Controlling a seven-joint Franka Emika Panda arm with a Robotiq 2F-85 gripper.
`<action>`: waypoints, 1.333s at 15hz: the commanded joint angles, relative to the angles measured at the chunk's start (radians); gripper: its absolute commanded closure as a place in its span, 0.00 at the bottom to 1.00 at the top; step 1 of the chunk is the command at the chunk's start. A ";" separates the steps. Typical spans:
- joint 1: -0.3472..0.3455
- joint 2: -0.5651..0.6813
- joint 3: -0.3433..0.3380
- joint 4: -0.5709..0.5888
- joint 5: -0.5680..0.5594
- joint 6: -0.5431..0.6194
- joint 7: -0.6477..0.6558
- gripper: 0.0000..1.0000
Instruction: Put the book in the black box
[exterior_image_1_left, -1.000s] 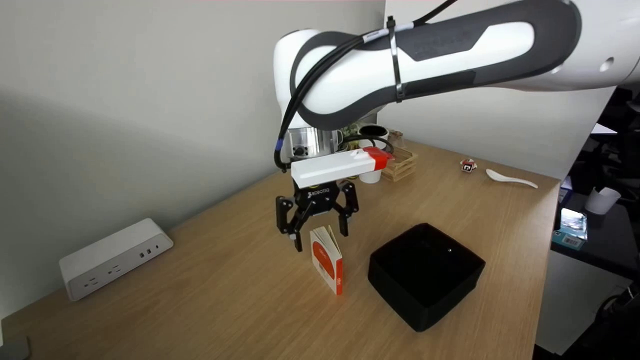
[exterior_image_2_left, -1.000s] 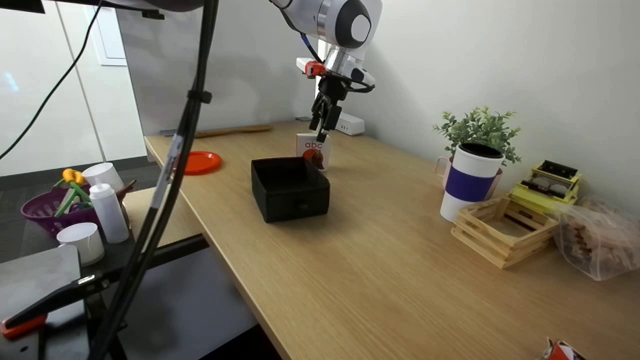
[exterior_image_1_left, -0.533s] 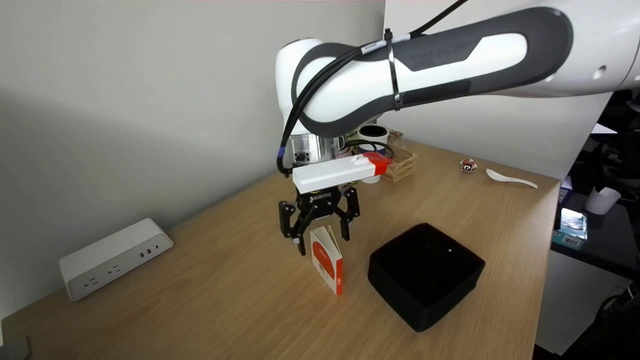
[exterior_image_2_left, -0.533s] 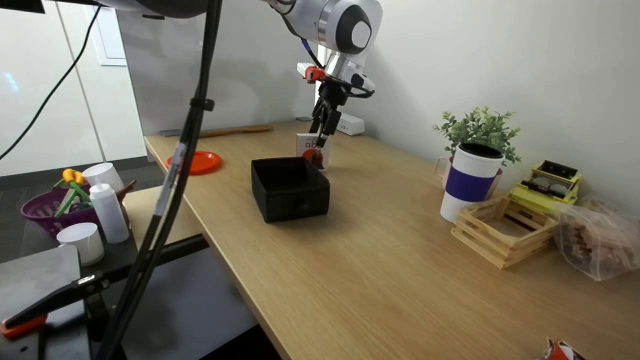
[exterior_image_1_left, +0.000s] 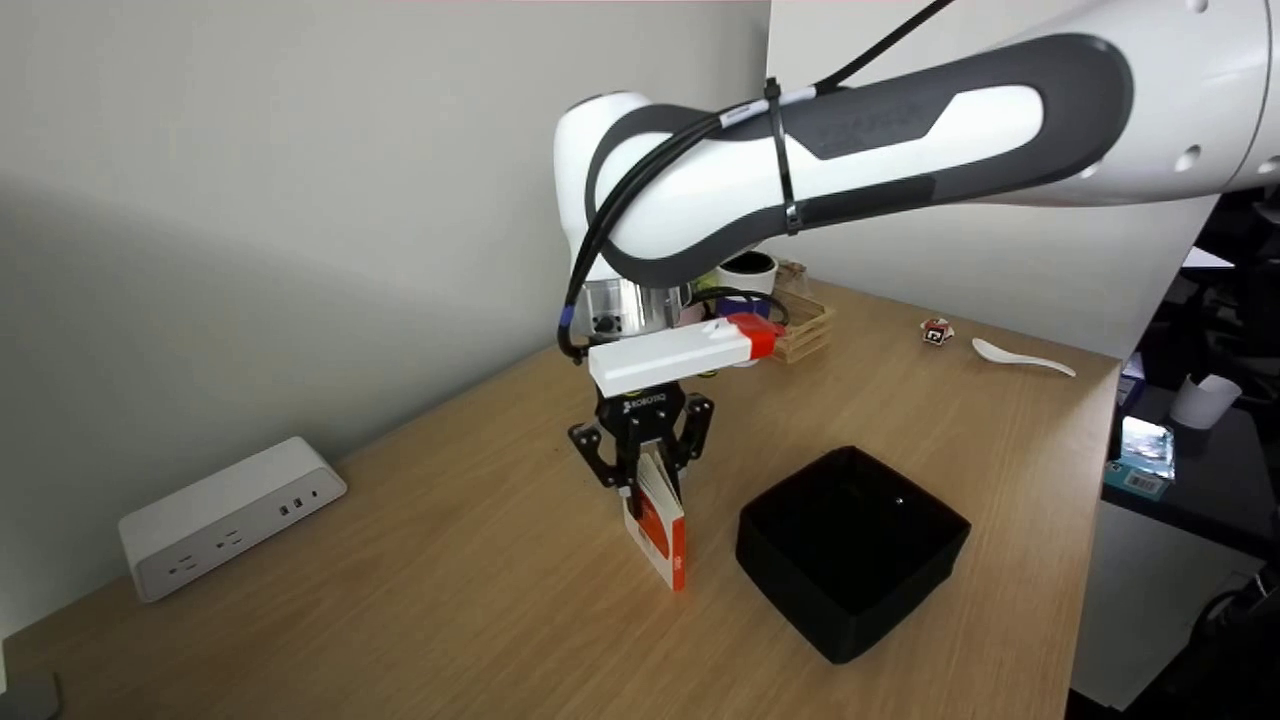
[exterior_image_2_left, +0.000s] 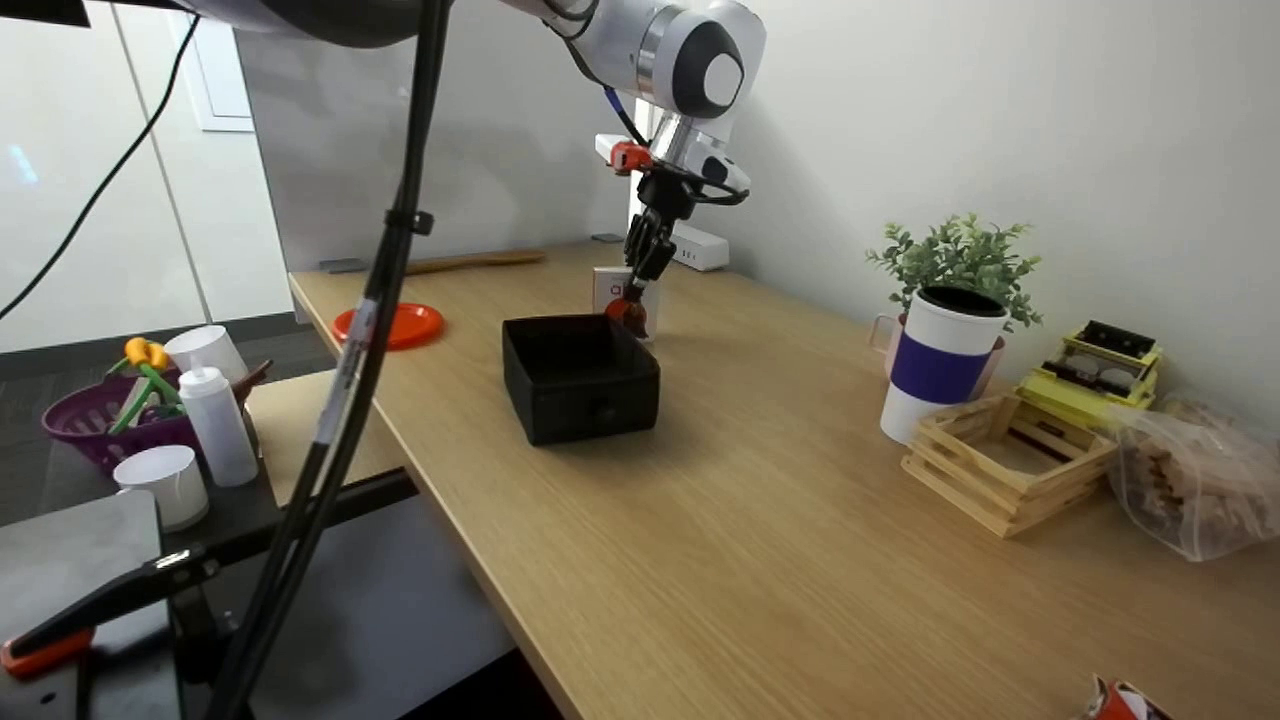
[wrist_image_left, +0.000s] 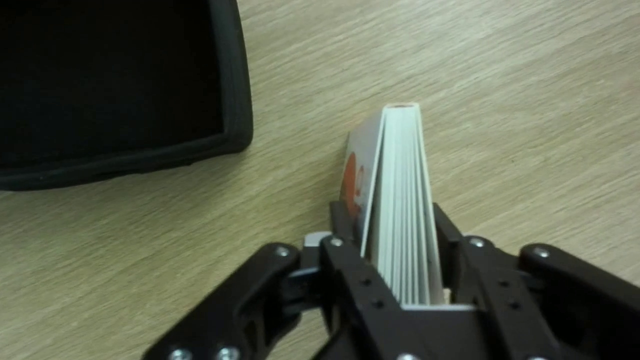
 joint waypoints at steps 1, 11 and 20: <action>-0.007 0.003 0.008 0.011 0.012 -0.011 0.006 0.90; 0.030 -0.163 -0.029 -0.080 -0.043 -0.077 0.084 0.96; 0.016 -0.306 0.000 -0.201 -0.031 -0.274 0.081 0.96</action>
